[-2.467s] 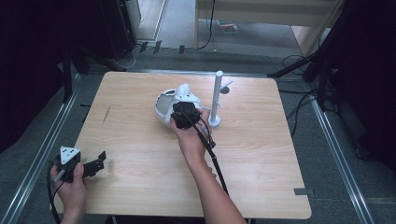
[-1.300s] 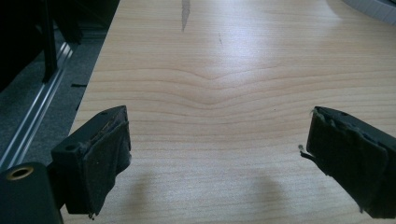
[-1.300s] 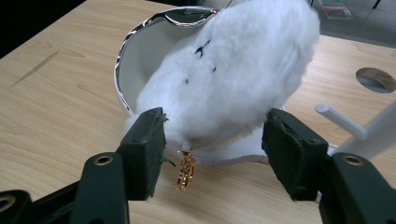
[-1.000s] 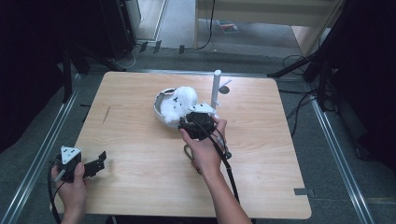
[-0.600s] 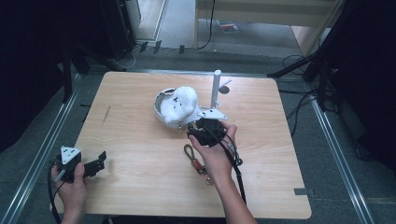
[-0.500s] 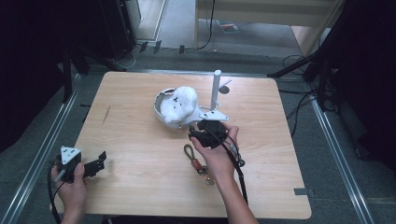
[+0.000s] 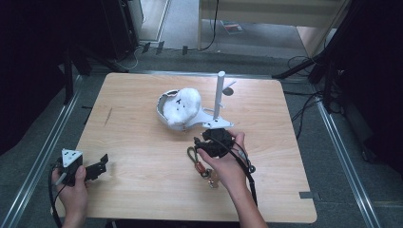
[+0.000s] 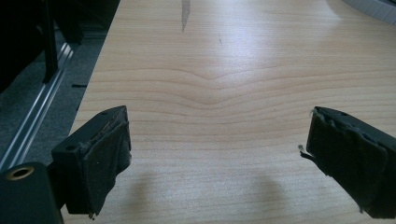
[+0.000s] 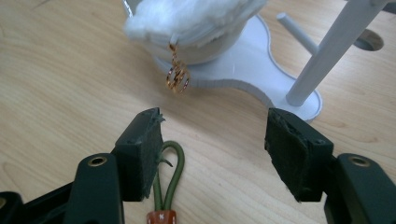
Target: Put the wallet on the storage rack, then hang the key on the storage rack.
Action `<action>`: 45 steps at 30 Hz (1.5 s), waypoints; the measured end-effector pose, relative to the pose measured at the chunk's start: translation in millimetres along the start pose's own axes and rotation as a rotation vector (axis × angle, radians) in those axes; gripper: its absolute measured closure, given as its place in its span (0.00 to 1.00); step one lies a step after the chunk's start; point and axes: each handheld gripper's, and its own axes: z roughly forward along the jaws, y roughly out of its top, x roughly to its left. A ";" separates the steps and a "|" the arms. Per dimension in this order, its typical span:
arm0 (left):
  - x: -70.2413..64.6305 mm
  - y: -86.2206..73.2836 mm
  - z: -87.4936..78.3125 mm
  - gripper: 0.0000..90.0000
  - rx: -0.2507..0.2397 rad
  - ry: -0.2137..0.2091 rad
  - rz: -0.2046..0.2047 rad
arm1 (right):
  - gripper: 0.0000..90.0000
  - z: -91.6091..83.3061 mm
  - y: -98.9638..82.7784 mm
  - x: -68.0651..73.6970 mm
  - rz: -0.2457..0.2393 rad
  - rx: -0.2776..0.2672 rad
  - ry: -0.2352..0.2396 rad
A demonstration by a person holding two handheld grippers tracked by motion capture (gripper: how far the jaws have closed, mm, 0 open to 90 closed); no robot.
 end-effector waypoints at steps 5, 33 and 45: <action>-0.4 0.1 0.4 0.08 -0.001 0.000 -0.001 | 0.40 0.7 -4.3 0.5 -0.034 0.037 0.006; -0.1 0.6 1.0 0.08 0.006 0.001 -0.004 | 0.43 20.2 -27.5 8.4 -0.117 0.236 0.079; 0.0 0.3 0.6 0.08 -0.003 -0.003 -0.012 | 0.45 30.7 -43.6 12.2 -0.116 0.290 0.103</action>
